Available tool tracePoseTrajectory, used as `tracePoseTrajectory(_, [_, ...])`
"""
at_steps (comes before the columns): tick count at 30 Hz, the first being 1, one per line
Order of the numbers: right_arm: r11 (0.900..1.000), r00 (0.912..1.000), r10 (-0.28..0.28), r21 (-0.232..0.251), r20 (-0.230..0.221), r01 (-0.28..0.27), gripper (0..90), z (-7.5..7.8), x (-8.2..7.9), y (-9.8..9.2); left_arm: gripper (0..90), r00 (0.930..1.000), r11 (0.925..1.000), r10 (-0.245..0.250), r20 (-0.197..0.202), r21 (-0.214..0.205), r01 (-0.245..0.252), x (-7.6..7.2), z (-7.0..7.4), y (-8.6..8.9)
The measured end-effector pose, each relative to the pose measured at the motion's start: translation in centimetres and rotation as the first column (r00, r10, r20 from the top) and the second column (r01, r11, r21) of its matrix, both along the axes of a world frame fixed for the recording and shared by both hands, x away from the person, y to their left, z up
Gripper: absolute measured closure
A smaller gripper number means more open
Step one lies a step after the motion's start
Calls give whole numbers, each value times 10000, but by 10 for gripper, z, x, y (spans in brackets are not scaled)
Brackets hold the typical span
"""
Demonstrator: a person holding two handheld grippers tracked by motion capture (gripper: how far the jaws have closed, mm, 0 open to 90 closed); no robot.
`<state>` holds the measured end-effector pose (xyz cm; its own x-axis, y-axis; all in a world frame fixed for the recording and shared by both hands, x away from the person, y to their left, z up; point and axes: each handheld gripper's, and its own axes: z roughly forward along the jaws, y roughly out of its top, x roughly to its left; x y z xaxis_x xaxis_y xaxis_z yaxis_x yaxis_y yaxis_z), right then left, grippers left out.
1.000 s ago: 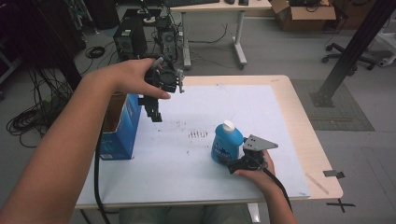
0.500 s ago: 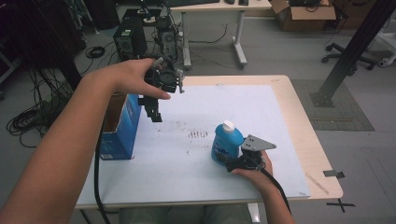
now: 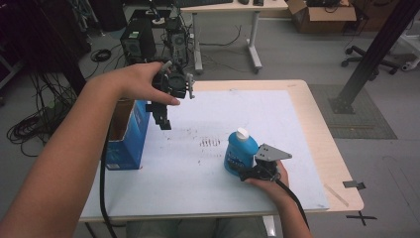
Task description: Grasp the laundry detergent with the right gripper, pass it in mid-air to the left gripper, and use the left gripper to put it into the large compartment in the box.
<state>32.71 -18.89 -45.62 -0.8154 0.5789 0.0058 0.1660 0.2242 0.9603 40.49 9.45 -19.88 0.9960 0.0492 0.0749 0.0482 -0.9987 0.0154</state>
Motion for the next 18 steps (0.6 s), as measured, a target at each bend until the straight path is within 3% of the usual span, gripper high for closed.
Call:
tracePoseTrajectory(12, [10000, 9999, 72, -10, 152, -72, 264, -1, 0, 1, 46, 10000, 10000, 15, -37, -14, -15, 0, -2, 0])
tracePoseTrajectory(18, [9988, 9984, 491, -82, 294, -489, 400, 0, -2, 2, 46, 10000, 10000, 26, -34, -26, -26, 0, -2, -1])
